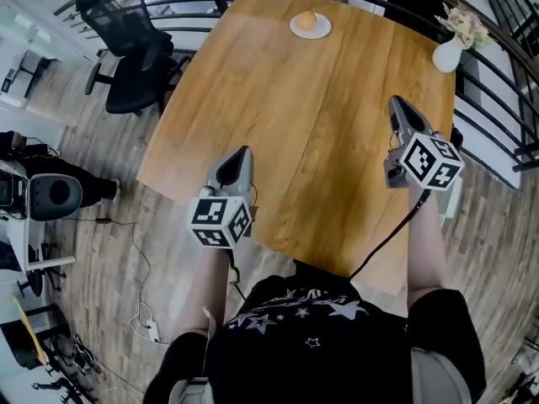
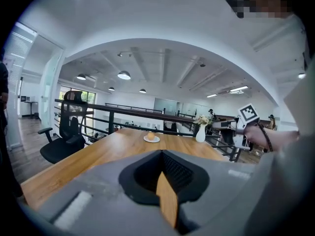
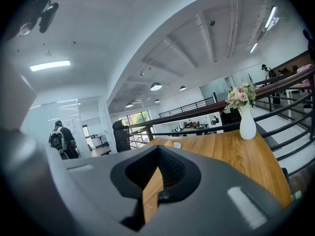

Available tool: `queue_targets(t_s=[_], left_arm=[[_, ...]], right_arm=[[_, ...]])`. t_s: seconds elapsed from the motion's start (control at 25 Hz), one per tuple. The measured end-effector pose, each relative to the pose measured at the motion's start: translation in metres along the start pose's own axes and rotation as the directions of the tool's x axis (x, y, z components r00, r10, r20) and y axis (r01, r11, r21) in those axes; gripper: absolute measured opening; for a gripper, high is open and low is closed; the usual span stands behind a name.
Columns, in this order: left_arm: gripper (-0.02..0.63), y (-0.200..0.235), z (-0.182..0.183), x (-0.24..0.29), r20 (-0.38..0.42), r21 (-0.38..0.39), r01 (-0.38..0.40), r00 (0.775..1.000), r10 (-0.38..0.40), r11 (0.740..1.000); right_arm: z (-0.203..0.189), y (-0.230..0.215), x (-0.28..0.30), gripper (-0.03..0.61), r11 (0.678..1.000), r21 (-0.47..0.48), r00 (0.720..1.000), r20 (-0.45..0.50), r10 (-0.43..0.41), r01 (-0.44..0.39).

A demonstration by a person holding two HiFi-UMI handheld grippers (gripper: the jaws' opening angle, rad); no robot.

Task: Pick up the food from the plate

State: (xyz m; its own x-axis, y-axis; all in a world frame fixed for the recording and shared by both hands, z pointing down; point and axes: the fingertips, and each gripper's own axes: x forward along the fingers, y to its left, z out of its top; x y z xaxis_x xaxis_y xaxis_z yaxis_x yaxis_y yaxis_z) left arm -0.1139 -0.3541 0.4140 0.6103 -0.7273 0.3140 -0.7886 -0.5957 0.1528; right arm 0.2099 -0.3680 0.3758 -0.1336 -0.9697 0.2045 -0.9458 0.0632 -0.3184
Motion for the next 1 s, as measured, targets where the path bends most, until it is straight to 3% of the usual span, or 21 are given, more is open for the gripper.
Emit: queue_targets(t_s=[0.36,0.76,1.0], left_arm=[[0.000,0.056,0.020,0.041,-0.008,0.024,0.044,0.999,-0.044,0.999],[0.000,0.120,0.037,0.119,-0.050,0.000,0.169,0.984,-0.169,0.986],[0.000,0.153,0.055,0.164,-0.058,0.021,0.207,0.977,-0.206,0.978]], right_arm=[[-0.012,0.024,0.076,0.002,1.000,-0.009,0.999,-0.044,-0.024,0.024],[-0.025,0.033,0.152,0.002,0.987,-0.017,0.986,-0.045,-0.161,0.161],[-0.018,0.041,0.217,0.002,0.983,-0.045,0.982,-0.059,-0.182,0.179]])
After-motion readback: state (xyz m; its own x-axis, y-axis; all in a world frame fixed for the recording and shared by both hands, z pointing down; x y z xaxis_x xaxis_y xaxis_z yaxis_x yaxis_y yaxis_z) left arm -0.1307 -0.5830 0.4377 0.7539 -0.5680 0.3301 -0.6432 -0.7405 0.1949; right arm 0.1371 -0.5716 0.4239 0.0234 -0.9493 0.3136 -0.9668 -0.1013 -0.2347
